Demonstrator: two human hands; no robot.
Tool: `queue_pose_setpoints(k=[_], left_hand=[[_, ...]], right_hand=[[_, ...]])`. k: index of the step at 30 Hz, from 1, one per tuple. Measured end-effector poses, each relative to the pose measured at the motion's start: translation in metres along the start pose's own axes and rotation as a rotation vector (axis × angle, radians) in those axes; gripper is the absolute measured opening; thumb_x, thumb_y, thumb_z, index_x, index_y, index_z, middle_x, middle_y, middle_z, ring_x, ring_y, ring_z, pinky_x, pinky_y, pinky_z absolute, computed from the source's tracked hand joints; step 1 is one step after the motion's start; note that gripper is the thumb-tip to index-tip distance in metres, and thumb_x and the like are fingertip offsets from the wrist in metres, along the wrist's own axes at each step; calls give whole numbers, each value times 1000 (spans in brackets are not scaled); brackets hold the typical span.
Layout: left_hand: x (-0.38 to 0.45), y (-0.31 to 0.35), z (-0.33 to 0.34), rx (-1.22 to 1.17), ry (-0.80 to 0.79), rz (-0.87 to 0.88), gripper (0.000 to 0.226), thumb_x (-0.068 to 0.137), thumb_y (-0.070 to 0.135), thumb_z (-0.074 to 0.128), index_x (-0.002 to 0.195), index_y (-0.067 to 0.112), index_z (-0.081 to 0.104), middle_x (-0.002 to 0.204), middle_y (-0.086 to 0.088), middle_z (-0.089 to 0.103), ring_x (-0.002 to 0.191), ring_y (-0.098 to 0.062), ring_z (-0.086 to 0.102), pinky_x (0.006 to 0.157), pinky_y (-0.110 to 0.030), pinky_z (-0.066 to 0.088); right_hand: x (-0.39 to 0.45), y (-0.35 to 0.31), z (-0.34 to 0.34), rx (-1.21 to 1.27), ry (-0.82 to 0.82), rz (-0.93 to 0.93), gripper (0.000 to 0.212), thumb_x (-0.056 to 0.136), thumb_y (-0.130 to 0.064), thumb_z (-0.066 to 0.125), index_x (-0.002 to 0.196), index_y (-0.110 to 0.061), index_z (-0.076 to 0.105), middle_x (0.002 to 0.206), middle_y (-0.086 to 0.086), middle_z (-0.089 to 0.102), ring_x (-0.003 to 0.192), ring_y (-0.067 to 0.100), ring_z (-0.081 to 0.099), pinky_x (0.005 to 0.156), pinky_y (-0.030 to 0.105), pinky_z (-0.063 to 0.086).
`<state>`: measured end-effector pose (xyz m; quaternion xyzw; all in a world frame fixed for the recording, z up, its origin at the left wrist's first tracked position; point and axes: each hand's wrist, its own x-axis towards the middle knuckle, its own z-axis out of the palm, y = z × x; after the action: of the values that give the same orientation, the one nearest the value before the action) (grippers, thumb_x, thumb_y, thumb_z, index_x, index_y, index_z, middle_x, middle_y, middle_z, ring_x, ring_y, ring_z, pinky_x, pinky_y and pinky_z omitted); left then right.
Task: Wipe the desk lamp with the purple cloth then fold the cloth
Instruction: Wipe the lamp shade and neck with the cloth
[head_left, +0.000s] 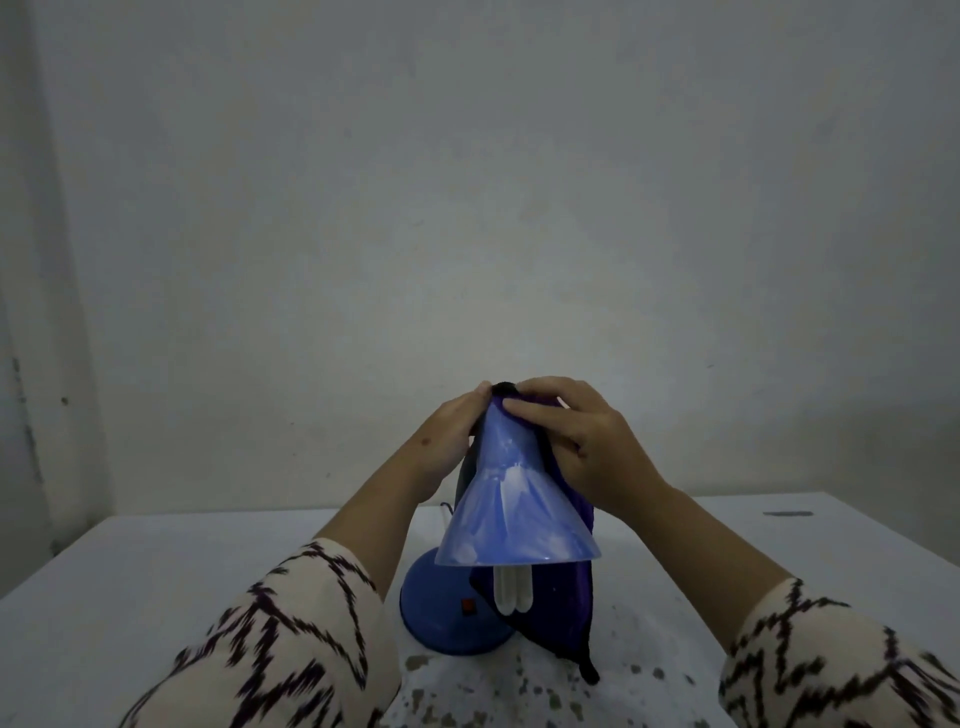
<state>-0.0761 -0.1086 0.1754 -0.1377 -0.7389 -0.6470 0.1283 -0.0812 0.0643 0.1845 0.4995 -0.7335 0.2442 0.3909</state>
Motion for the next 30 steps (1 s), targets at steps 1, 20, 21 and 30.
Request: queue_pose_setpoints(k=[1,20,21,30], left_hand=[[0,-1,1,-16,-5,-8,42,98,42,29,87,35,69,87,17,72,86,3,66,67,-10,50],[6,-14,5,-112,-51,-116,58,90,61,25,88,30,74,95,4,73,93,-13,68,80,-27,51],[6,-14,5,-117,-46,-120,58,90,61,24,91,29,73,98,1,72,95,-16,67,83,-30,51],[6,-11,5,-185,19,-100,48,94,55,24,95,31,66,110,-6,67,107,-24,61,100,-43,44]], right_hand=[[-1,0,-1,-22,8,-48,32,88,-7,42,108,-1,66,112,17,64,105,25,55,93,28,44],[-9,-7,-24,-38,-318,41,35,89,-10,46,121,-12,60,124,15,50,115,33,43,98,27,29],[-8,-8,-25,-67,-320,27,35,89,-7,47,121,-11,60,123,17,51,115,34,43,98,27,29],[22,-11,-9,-5,-201,165,33,94,-6,43,123,-6,57,127,16,47,119,28,36,92,5,19]])
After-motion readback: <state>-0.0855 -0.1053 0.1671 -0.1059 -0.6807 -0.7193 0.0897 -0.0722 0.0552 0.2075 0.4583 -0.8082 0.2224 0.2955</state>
